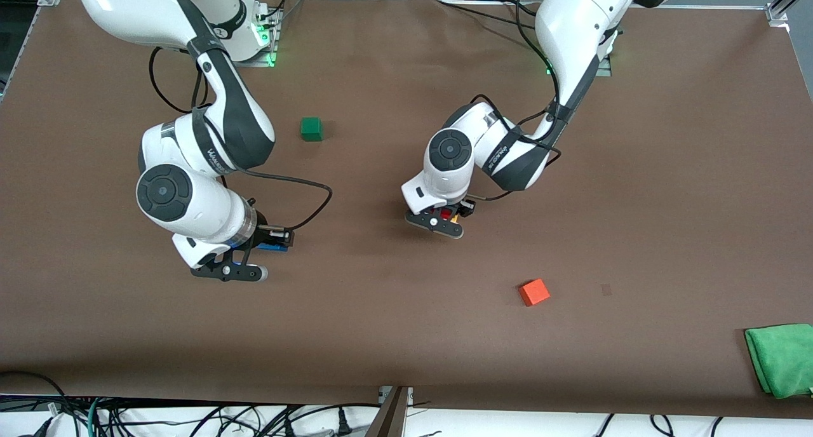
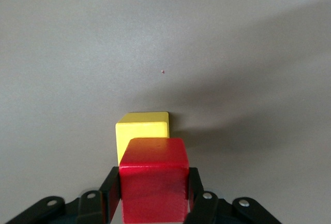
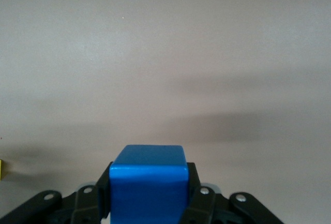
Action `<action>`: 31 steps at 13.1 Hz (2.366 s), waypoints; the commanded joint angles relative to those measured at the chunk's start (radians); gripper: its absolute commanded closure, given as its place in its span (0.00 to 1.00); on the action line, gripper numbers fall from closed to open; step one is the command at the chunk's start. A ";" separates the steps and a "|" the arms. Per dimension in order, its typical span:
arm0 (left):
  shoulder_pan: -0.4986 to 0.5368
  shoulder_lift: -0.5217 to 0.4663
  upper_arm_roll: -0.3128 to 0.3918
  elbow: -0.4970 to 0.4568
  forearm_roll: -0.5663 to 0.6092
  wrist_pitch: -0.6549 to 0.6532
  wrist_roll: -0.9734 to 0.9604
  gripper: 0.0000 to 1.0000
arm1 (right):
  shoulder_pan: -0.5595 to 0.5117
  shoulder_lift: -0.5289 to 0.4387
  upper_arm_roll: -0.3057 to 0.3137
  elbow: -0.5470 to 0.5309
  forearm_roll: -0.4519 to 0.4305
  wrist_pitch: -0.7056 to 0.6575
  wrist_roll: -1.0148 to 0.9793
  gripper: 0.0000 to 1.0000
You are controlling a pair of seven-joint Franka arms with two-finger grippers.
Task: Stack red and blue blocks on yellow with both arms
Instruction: 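Open the left gripper to release the red cube on the yellow, then carry the blue cube over the stack with the right gripper while the left gripper withdraws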
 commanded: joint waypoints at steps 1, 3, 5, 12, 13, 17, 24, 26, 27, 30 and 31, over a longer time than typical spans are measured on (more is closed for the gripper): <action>-0.019 0.022 0.013 0.031 0.024 0.008 -0.012 0.98 | 0.004 0.014 0.001 0.035 0.002 -0.010 0.018 0.47; -0.007 0.019 0.013 0.031 0.021 0.006 -0.011 0.01 | 0.006 0.014 0.001 0.035 0.002 -0.008 0.020 0.47; 0.003 0.004 0.015 0.040 0.023 -0.004 -0.003 0.00 | 0.008 0.014 0.001 0.035 0.002 -0.008 0.020 0.47; 0.209 -0.116 0.001 0.146 -0.097 -0.187 0.097 0.00 | 0.082 0.020 -0.001 0.043 0.001 0.007 0.186 0.47; 0.260 -0.148 0.001 0.153 -0.108 -0.220 0.098 0.00 | 0.112 0.022 0.001 0.046 0.002 0.008 0.252 0.47; 0.446 -0.263 -0.002 0.209 -0.111 -0.413 0.104 0.00 | 0.302 0.104 -0.009 0.172 -0.008 0.018 0.570 0.47; 0.627 -0.349 0.013 0.333 -0.108 -0.696 0.369 0.00 | 0.506 0.235 -0.039 0.264 -0.078 0.140 0.762 0.47; 0.664 -0.365 0.018 0.324 -0.100 -0.704 0.439 0.00 | 0.512 0.255 -0.042 0.292 -0.076 0.157 0.764 0.47; 0.687 -0.365 0.016 0.322 -0.106 -0.708 0.451 0.00 | 0.517 0.261 -0.042 0.292 -0.077 0.175 0.768 0.47; 0.693 -0.365 0.016 0.322 -0.103 -0.719 0.451 0.00 | 0.524 0.282 -0.044 0.293 -0.078 0.229 0.787 0.46; 0.693 -0.365 0.016 0.322 -0.097 -0.722 0.450 0.00 | 0.531 0.289 -0.049 0.293 -0.078 0.240 0.787 0.46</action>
